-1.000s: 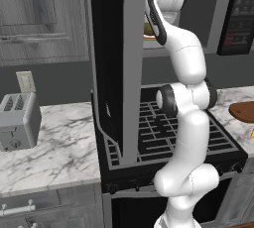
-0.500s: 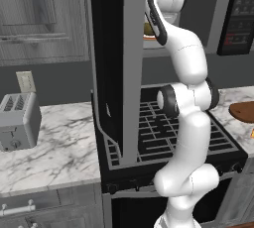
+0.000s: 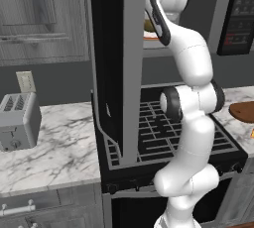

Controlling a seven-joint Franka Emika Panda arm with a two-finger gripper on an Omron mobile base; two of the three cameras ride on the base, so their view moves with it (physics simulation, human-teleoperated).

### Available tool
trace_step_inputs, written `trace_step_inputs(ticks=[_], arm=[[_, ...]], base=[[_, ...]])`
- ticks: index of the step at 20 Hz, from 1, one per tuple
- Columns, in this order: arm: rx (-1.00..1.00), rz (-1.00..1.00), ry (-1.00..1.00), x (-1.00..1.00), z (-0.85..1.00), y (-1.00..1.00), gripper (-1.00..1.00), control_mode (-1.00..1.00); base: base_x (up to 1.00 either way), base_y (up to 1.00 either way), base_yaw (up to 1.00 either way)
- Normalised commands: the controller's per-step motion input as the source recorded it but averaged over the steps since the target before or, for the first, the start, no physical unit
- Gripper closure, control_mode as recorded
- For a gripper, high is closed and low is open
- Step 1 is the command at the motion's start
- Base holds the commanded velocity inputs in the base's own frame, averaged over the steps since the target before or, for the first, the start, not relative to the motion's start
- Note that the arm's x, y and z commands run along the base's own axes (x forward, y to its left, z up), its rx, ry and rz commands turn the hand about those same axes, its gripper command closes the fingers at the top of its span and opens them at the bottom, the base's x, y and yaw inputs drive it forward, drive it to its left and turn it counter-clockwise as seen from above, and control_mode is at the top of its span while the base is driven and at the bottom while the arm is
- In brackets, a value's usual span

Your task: Retrieve the reheated potato from the microwave, then place the potato, cheese, and condiment on the cutting board.

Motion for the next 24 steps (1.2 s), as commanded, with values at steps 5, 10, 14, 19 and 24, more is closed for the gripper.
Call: trace_step_inputs(ticks=[5,10,14,19,24], arm=[[0.00,0.00,-0.17,-0.37,-0.22,0.01,1.00,-1.00],[0.00,0.00,-0.23,-0.46,-0.13,0.00,1.00,-1.00],[0.04,0.00,-0.09,-0.46,-0.01,0.00,1.00,-1.00],[0.06,0.00,0.00,-0.45,0.15,-0.02,1.00,-1.00],[0.04,0.00,0.00,-0.48,0.27,-0.06,1.00,-1.00]], base=[[0.00,0.00,0.00],[0.00,0.00,0.00],[0.00,0.00,0.00],[0.00,0.00,0.00],[0.00,0.00,0.00]])
